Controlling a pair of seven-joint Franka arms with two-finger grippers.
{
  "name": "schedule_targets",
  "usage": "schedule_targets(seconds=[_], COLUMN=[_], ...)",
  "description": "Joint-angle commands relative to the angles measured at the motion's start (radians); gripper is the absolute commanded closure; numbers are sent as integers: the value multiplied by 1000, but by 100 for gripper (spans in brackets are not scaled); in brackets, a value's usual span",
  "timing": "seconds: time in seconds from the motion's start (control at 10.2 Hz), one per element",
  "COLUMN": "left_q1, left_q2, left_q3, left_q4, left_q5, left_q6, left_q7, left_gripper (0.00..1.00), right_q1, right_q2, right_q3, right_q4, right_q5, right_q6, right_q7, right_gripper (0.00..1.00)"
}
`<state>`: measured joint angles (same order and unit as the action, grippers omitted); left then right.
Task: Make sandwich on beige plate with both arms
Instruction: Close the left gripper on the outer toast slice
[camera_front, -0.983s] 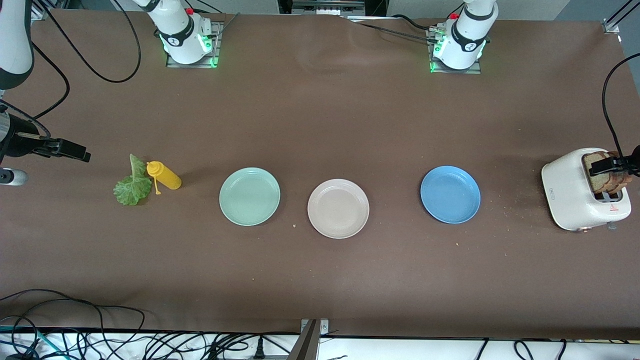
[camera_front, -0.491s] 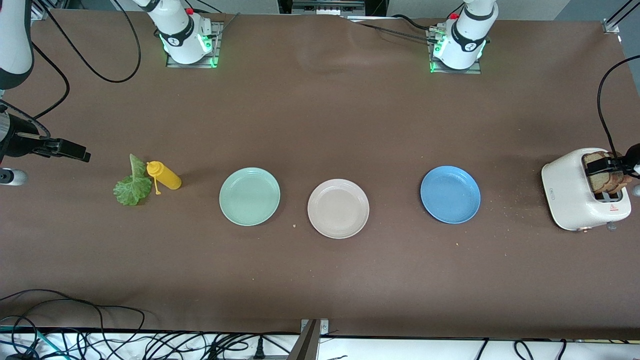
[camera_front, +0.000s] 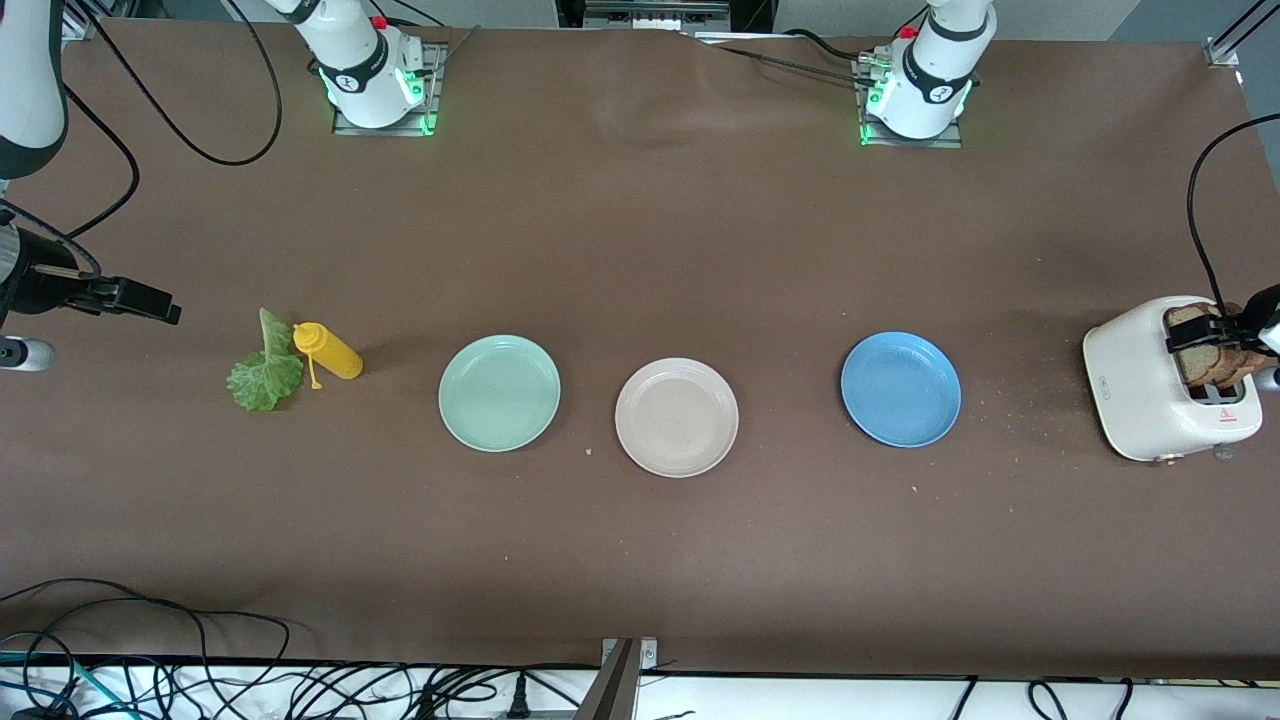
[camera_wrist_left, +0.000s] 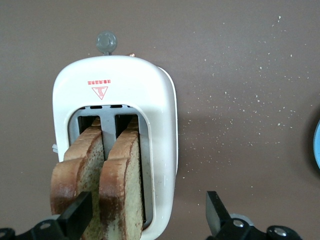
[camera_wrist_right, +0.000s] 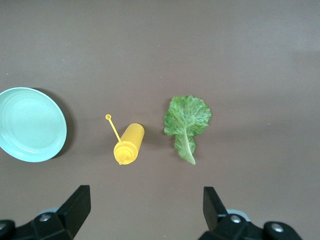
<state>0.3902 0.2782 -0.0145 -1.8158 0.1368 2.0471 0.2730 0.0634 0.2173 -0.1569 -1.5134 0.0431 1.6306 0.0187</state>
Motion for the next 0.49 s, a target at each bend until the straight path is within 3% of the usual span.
schedule_targets(seconds=[0.0,0.2,0.39], left_q1=[2,2,9], left_q2=[-34,-31,-25], left_q3=[4,4,4], left_q4=[-37,-49,-63], left_q5=[-11,-14,-14], left_q6=[18,33,59], left_q7=[29,29,29], left_gripper=[0,0,9], right_q1=[-5,-5,-5], right_q2=[-6,-6,-6], right_q3=[5,5,5], right_q4=[1,-1,-1], right_q5=[11,11,11], right_q6=[2,2,2], right_q7=[1,1,3], right_gripper=[0,0,0])
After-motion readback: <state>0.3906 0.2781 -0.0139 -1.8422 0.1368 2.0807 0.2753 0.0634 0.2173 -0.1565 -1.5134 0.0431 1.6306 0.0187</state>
